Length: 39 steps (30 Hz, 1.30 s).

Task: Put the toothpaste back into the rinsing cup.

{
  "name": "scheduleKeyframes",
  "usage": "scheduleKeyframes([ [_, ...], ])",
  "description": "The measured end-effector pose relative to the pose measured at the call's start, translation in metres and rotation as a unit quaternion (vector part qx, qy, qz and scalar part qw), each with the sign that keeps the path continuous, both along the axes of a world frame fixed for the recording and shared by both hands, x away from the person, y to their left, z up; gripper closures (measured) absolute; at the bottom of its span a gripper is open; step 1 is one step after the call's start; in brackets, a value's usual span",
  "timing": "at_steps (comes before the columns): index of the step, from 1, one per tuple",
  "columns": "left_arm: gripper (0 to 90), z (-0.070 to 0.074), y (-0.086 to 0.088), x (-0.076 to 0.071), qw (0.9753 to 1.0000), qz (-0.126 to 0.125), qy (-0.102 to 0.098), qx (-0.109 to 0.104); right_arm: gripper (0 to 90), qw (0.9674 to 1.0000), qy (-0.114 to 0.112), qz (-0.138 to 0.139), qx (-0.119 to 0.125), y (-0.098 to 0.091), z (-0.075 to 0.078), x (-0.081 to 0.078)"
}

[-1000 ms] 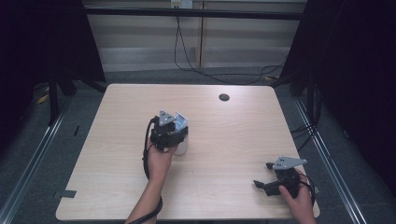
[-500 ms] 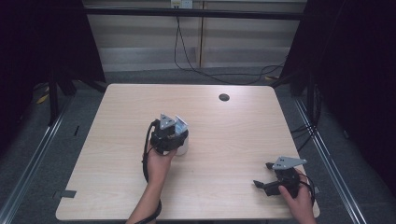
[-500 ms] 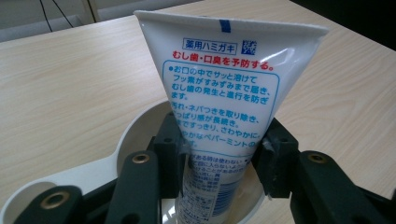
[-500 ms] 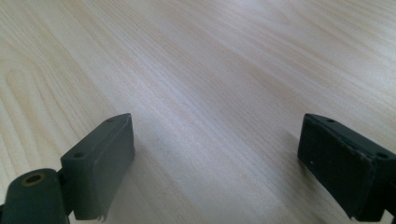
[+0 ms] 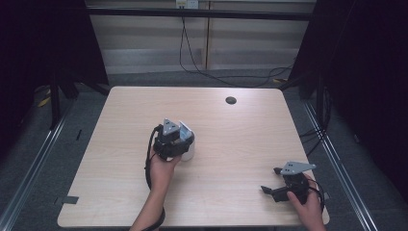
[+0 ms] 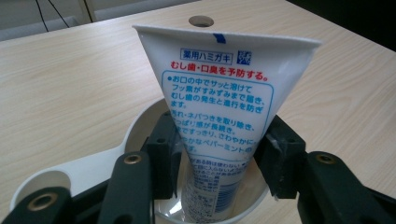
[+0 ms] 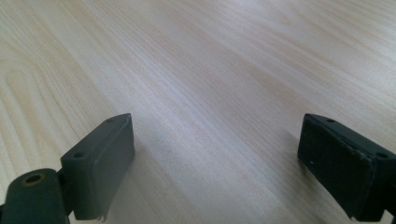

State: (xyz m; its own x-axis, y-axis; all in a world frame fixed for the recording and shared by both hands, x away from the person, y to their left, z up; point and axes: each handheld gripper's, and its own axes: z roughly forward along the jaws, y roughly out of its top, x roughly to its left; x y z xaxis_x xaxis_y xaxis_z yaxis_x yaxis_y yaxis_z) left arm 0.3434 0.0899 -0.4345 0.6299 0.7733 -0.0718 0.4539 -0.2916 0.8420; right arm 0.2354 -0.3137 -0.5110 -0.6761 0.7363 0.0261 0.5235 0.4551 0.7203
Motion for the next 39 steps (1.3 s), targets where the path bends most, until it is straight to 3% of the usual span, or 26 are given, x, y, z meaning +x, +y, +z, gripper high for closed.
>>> scheduleKeyframes([
  [3,51.3,0.001,0.001,0.001,0.9999,-0.002,0.009,-0.011,10.5,1.0,0.0,0.0,0.0,0.0,0.0,0.0],
  [13,39.4,0.006,-0.002,0.0,0.9996,-0.013,0.008,-0.022,10.5,1.0,0.0,0.0,0.0,0.0,0.0,0.0],
  [22,31.6,0.007,-0.003,-0.001,0.9998,-0.021,0.004,-0.006,10.5,1.0,0.0,0.0,0.0,0.0,0.0,0.0],
  [33,27.4,0.012,0.0,-0.004,0.9996,-0.025,-0.003,-0.015,10.5,1.0,0.0,0.0,0.0,0.0,0.0,0.0],
  [39,25.8,0.014,0.002,-0.005,0.9996,-0.026,-0.002,-0.009,10.5,1.0,0.0,0.0,0.0,0.0,0.0,0.0],
])
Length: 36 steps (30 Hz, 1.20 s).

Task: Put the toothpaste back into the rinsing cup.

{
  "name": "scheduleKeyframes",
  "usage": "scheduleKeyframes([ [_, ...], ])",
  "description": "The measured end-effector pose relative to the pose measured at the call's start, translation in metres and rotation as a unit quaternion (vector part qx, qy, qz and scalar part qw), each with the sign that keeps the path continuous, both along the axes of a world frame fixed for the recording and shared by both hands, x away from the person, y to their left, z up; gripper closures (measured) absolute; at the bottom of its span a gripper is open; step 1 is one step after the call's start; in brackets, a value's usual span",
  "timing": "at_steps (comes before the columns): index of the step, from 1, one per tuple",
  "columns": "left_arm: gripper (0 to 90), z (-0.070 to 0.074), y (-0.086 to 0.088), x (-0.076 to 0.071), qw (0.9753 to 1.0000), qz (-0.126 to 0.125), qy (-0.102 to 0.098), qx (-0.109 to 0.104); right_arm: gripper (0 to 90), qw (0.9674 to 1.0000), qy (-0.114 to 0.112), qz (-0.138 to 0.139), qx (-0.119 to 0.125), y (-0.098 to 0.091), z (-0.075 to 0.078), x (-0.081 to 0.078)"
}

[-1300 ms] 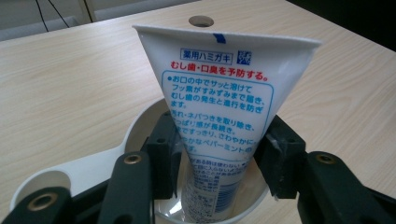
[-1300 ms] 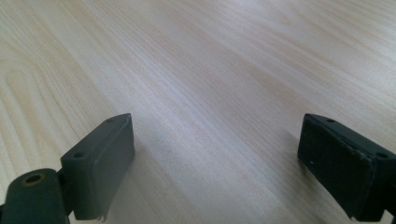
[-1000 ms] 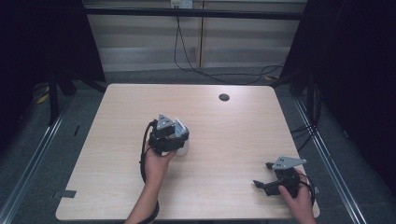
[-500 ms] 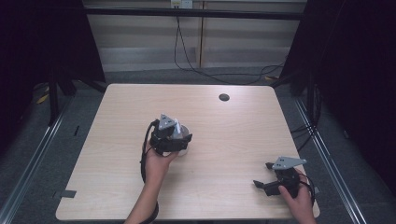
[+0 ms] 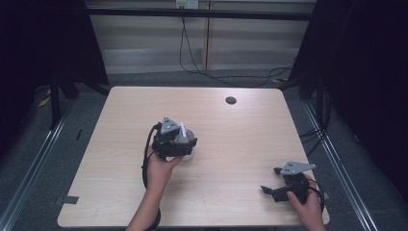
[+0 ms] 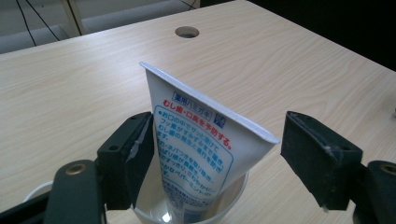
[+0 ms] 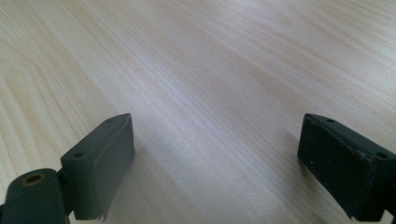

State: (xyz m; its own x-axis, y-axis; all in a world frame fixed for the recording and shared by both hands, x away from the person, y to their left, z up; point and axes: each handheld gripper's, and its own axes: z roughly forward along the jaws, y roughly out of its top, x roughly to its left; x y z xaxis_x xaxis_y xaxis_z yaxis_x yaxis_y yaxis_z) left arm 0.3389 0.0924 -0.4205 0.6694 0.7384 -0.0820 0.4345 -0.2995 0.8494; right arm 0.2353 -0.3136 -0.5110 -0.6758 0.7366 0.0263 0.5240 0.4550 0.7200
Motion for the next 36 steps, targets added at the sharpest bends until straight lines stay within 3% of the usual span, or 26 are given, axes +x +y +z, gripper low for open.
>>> scheduleKeyframes([
  [10,24.7,0.004,0.007,-0.002,0.9999,0.006,-0.007,-0.007,10.5,1.0,0.0,0.0,0.0,0.0,0.0,0.0],
  [22,21.6,0.005,0.022,-0.005,0.9999,0.007,-0.002,0.008,10.5,1.0,0.0,0.0,0.0,0.0,0.0,0.0],
  [26,20.7,0.004,0.031,-0.007,0.9999,0.014,0.005,0.0,10.5,1.0,0.0,0.0,0.0,0.0,0.0,0.0],
  [36,17.7,0.004,0.044,-0.011,0.9999,0.013,0.002,-0.005,10.5,1.0,-0.001,0.0,0.0,0.0,0.0,0.0],
])
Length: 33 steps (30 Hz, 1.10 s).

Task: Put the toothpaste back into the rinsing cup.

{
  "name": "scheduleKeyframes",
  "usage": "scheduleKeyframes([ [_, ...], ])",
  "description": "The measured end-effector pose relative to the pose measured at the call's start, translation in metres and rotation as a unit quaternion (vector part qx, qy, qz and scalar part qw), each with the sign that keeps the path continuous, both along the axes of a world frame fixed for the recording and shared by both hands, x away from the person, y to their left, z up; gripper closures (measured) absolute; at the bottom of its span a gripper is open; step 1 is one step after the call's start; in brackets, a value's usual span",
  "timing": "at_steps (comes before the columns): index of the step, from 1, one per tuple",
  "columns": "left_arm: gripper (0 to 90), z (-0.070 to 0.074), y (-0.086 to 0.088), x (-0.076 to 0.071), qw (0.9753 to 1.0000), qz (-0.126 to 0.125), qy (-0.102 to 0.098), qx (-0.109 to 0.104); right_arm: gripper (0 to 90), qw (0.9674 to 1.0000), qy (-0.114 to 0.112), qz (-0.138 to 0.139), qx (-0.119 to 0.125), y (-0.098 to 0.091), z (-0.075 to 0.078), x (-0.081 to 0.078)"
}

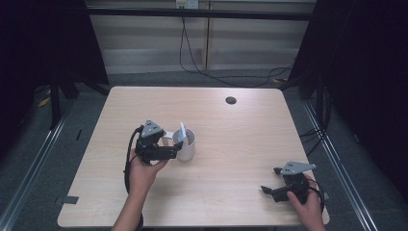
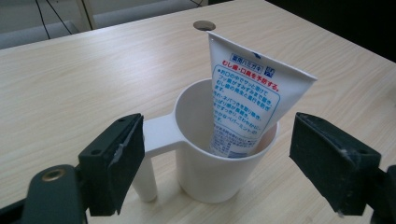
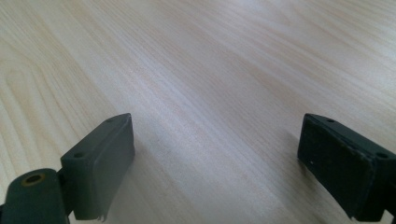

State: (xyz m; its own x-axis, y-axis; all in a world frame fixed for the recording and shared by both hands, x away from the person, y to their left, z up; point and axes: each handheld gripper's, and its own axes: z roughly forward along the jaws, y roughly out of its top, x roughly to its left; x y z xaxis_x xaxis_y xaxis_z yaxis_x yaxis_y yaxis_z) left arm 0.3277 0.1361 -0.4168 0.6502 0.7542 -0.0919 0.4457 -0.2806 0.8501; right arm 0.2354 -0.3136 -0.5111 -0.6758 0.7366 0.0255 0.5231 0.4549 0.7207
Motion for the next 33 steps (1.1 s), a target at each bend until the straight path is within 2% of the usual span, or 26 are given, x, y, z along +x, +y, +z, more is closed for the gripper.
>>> scheduleKeyframes([
  [2,16.8,-0.001,0.002,-0.001,1.0,0.006,0.001,-0.002,10.5,1.0,0.0,0.0,0.0,0.0,0.0,0.0],
  [14,15.5,-0.002,0.015,-0.008,1.0,0.0,-0.005,-0.006,10.5,1.0,0.0,0.0,0.0,0.0,0.0,0.0],
  [21,15.5,-0.006,0.021,-0.013,1.0,0.0,-0.002,-0.007,10.5,1.0,0.001,0.0,0.0,0.0,0.0,0.0],
  [27,15.6,-0.011,0.028,-0.016,1.0,0.001,0.0,0.001,10.5,1.0,0.0,0.0,0.0,0.0,0.0,0.0],
  [33,15.8,-0.017,0.035,-0.02,1.0,0.005,0.002,-0.005,10.5,1.0,0.0,0.0,0.0,0.0,0.0,0.0],
])
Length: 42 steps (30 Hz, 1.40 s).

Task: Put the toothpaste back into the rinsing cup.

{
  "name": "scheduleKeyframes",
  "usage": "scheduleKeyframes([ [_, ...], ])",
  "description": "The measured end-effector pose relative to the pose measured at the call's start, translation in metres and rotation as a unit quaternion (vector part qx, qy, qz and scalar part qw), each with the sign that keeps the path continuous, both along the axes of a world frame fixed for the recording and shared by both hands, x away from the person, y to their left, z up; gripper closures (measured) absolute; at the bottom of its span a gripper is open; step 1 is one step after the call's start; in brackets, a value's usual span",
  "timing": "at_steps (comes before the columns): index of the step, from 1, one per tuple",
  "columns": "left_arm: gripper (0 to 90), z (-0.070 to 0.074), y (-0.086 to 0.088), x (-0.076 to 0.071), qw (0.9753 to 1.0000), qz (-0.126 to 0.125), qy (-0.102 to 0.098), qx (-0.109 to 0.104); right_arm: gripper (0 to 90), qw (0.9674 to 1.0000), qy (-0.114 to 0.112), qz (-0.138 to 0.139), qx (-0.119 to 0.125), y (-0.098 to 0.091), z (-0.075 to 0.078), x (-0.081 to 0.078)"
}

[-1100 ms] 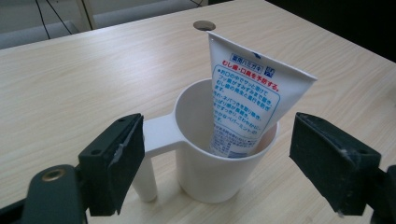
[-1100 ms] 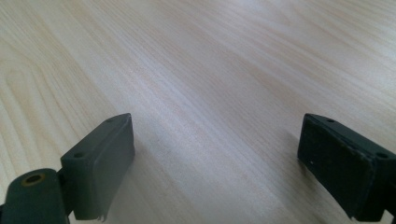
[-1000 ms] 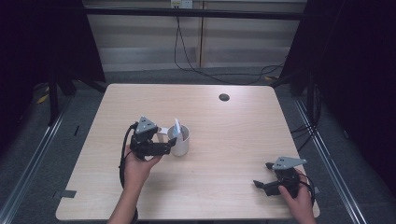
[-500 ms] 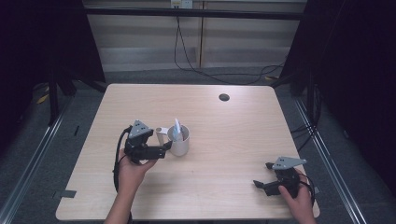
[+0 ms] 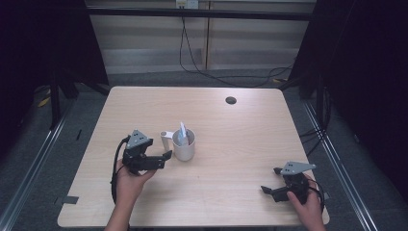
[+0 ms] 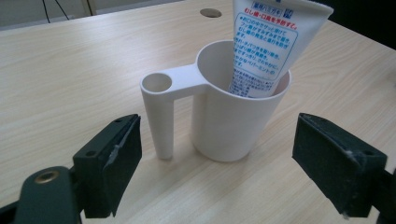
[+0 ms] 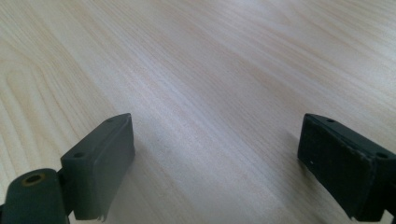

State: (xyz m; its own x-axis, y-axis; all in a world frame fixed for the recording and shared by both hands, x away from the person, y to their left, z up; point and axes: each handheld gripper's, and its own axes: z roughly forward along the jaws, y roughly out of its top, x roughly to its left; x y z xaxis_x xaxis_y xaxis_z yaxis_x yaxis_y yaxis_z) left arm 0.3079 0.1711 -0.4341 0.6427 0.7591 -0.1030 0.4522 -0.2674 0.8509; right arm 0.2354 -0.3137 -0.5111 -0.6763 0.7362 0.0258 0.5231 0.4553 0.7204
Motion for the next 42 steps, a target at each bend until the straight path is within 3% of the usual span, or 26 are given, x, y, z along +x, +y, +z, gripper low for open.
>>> scheduleKeyframes([
  [5,15.8,-0.006,0.005,-0.003,1.0,0.007,0.001,0.0,10.5,1.0,0.0,0.0,0.0,0.0,0.0,0.0],
  [10,15.8,-0.014,0.011,-0.004,0.9999,0.008,0.004,0.015,10.5,1.0,0.0,0.0,0.0,0.0,0.0,0.0],
  [42,16.1,-0.047,0.036,-0.011,0.9973,0.038,0.025,0.057,10.5,1.0,0.0,0.0,0.0,0.0,0.0,0.0],
])
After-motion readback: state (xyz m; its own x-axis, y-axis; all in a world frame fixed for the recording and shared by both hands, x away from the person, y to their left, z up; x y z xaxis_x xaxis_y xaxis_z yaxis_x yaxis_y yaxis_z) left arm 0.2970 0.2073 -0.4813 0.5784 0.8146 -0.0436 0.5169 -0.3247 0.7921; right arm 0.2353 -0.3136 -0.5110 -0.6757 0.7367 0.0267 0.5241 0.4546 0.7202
